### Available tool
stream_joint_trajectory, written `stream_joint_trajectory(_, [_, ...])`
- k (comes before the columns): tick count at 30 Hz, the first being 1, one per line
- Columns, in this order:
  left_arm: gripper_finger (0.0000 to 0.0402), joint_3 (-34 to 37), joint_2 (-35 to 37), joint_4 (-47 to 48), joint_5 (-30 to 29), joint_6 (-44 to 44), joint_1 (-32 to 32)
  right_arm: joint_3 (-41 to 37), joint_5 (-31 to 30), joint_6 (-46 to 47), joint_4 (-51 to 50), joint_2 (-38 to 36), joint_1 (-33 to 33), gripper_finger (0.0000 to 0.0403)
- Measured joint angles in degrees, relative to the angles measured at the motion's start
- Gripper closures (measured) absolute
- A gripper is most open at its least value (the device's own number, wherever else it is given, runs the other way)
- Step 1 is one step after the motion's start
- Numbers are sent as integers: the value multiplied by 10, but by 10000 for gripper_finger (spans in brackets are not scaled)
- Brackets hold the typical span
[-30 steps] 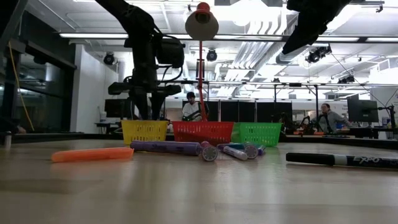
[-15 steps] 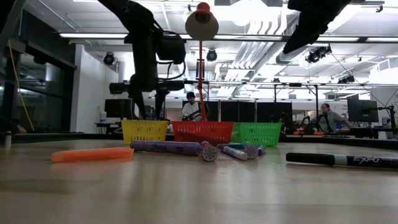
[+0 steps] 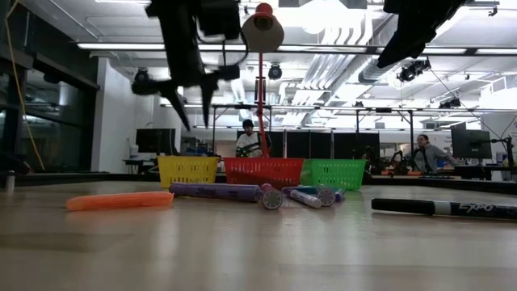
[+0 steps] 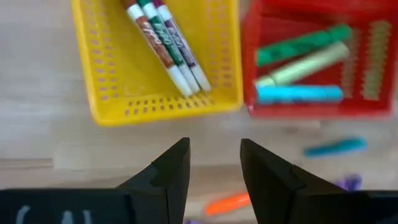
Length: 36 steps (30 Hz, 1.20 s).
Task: Pick & Place Markers
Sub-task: Put the black marker pen into the yellow bin
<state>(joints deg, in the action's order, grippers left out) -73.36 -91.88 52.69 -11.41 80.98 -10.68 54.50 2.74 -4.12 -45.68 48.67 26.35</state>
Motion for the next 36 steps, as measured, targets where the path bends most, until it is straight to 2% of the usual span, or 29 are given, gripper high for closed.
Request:
stream_joint_trajectory(5, [263,0,20,5,-65,-7,72,0,8,2,0,1,0,254])
stream_joint_trajectory(10, [262,0,39,29,-122,25,135,0,9,3,1,1,0,254])
stream_joint_trajectory(16, [262,-2,50,34,-180,58,169,0,21,12,3,1,0,254])
stream_joint_trajectory(19, [262,2,63,39,-180,29,167,0,21,12,3,1,0,254])
stream_joint_trajectory(22, [262,-2,65,-29,-178,-35,164,0,21,16,3,1,0,254])
stream_joint_trajectory(29, [262,-1,76,-109,-168,-156,155,0,24,23,3,1,0,254])
stream_joint_trajectory(31, [262,2,75,-130,-152,-182,145,0,24,23,3,3,0,254])
stream_joint_trajectory(36, [263,-1,74,-260,-85,-284,121,0,24,24,3,11,0,254])
